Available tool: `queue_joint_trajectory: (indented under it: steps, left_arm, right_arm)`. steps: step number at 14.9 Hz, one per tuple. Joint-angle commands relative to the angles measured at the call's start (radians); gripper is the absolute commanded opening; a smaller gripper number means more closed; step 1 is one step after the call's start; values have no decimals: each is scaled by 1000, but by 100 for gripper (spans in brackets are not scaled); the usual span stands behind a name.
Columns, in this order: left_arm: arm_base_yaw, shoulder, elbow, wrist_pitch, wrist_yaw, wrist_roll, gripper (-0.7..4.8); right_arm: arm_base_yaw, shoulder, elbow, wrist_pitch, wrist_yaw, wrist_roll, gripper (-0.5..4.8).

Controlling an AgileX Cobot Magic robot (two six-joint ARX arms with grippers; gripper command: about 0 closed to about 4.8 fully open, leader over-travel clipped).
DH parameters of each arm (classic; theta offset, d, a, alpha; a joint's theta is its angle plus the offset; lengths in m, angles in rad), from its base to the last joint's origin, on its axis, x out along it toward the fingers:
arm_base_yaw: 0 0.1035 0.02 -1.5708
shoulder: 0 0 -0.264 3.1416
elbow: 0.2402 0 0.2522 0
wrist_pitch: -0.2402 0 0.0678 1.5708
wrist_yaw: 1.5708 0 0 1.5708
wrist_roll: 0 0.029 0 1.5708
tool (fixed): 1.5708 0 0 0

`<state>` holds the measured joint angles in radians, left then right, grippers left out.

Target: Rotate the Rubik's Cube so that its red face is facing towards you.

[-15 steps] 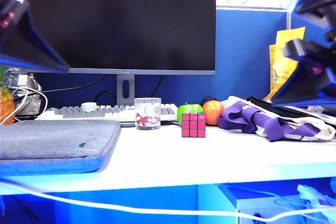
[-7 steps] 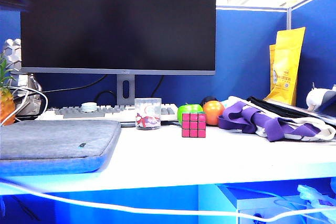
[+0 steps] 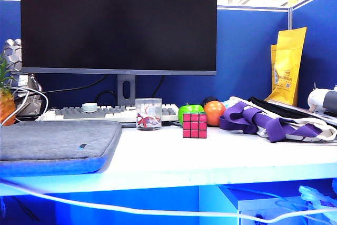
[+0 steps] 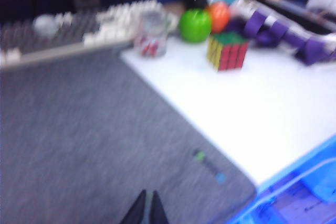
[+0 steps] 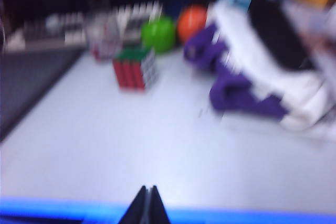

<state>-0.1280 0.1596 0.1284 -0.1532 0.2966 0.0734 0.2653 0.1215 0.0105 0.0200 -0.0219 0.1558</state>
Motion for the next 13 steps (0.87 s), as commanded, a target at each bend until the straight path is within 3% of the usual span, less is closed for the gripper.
queue_joint_trajectory:
  steps: [1,7,13]
  left_arm:
    - [71,-32,-6,-147,3,-2,-1]
    - [201,-153,-5,-197,3,-2,-1]
    - [214,-153,-6,-199,-4,-2,-2]
  right_arm:
    - [-62,-124,-10,9,2,1,0]
    - [-79,-119,-9,5,1,1,0]
    - [-74,-119,-9,-115,0,1,0]
